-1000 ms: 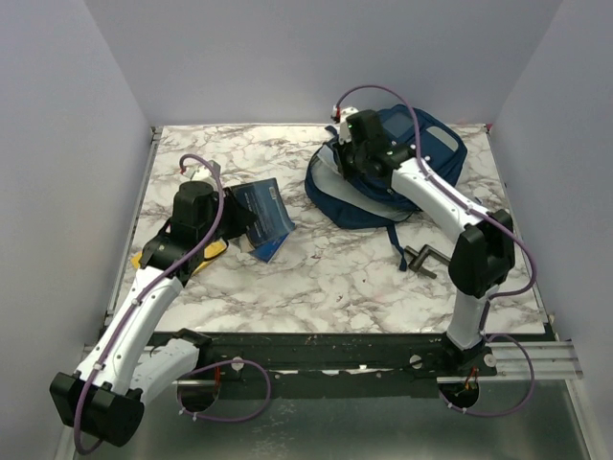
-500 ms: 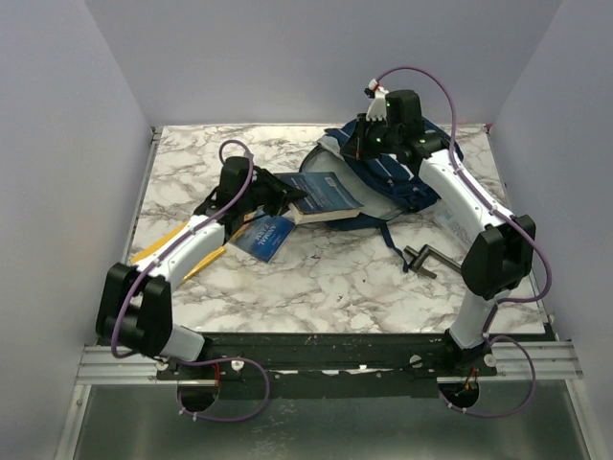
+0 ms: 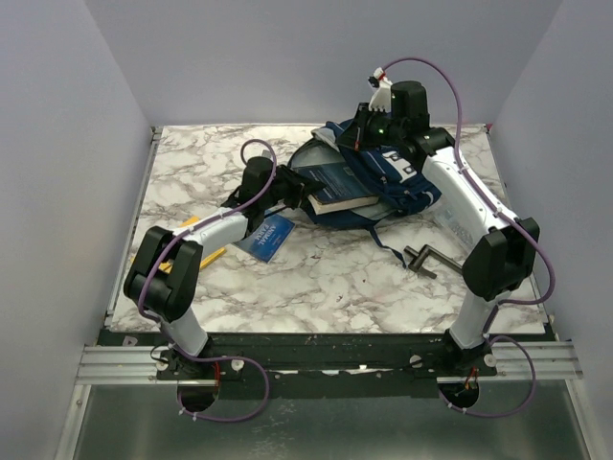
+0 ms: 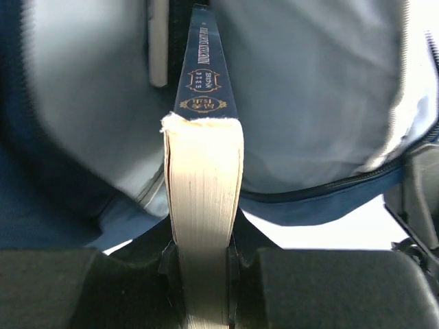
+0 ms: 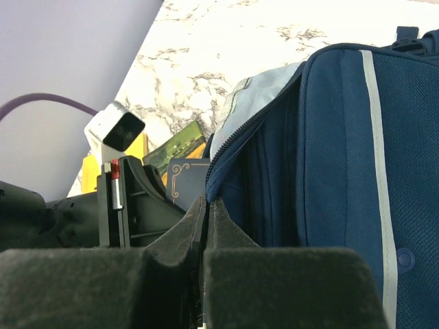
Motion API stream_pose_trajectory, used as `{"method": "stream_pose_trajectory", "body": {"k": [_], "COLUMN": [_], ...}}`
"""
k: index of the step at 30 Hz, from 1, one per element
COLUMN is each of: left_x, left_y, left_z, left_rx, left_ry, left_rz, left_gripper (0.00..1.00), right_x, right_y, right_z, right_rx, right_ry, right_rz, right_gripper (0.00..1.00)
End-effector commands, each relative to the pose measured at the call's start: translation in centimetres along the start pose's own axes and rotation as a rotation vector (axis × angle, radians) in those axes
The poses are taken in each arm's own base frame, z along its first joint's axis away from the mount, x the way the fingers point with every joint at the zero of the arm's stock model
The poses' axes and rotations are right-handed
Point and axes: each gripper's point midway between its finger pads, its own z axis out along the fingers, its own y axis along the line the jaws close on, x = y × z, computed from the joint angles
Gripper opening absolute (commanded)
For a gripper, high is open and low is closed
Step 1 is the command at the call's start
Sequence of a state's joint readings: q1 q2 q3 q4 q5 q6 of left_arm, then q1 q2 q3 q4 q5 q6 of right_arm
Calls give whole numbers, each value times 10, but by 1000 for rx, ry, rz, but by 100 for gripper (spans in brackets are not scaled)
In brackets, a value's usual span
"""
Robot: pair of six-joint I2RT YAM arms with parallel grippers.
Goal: Pack the student bag
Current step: Place the book in the student bag.
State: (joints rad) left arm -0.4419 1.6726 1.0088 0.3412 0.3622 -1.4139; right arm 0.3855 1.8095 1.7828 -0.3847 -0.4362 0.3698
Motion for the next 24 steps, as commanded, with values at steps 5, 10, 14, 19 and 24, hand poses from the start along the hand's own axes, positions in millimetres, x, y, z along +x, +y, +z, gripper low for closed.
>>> {"method": "stream_pose_trajectory", "body": {"k": [5,10,14,19,24], "left_x": [-5,-1,0,5,-3], "left_y": [-99,-95,-97,-85,-61], "left_z": [16,42,66,97,146], "left_rx": [355,351,360,326,283], "left_ry": [-1,10,-28,-112,-214], "left_rz": [130,112,151,140,76], "left_gripper": [0,0,0,0,0], "right_x": [-51,-52,-45,-41,-40], "right_y": [57,62,71,83,107], "right_z": [-24,-25,-24,-27,-37], "right_rx": [-194,-218,-289,-363,-507], "right_ry": [-145,-144,-113,-92,-72], "right_rz": [-44,-42,-65,-80,-56], "right_gripper": [0,0,0,0,0]}}
